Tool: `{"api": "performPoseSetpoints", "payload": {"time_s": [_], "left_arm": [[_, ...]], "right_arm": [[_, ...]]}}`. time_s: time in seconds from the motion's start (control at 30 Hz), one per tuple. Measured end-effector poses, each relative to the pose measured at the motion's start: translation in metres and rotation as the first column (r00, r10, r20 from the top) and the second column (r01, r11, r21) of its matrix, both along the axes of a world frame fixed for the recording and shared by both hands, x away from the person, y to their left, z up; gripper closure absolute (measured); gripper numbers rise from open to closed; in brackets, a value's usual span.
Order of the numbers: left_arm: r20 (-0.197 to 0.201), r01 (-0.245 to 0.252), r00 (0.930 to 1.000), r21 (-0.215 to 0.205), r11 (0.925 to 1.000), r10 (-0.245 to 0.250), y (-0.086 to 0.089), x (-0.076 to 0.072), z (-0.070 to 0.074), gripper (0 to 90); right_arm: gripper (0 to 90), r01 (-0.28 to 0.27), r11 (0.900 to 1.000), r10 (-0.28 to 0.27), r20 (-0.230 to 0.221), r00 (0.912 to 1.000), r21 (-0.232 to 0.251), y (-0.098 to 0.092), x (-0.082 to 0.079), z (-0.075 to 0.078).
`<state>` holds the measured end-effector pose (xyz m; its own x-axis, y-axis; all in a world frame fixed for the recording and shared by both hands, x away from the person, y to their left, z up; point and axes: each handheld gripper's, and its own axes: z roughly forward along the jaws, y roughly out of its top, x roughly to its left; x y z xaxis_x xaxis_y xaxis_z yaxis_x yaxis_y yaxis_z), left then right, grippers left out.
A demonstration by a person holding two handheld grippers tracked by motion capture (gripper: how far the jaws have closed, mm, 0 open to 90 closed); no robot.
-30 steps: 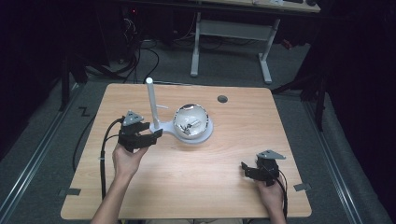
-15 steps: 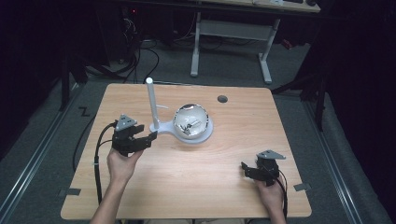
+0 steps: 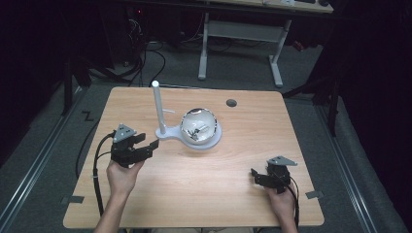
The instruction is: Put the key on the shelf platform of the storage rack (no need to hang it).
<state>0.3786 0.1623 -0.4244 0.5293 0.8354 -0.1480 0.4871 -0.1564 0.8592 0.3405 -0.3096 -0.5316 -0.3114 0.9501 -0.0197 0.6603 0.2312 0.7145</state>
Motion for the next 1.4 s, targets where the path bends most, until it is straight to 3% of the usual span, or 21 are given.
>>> {"api": "performPoseSetpoints", "payload": {"time_s": [0.23, 0.7, 1.4], "left_arm": [[-0.015, -0.011, 0.9998, 0.028, 0.9995, 0.011, 0.002, -0.004, -0.008, 41.8], [-0.030, -0.026, 0.9992, 0.032, 0.9991, 0.027, 0.006, -0.012, -0.019, 41.7], [-0.082, -0.008, 0.9965, 0.059, 0.9982, 0.013, 0.003, -0.019, -0.043, 40.1]], "right_arm": [[23.7, 0.000, 1.000, 0.000, 0.000, 1.0000, 0.000, 0.000, 0.000, 0.000], [23.7, 0.001, 1.000, -0.001, 0.000, 1.0000, 0.000, 0.000, 0.000, 0.000], [23.7, 0.003, 1.000, -0.003, 0.001, 1.0000, 0.000, 0.000, 0.000, 0.000]]}}
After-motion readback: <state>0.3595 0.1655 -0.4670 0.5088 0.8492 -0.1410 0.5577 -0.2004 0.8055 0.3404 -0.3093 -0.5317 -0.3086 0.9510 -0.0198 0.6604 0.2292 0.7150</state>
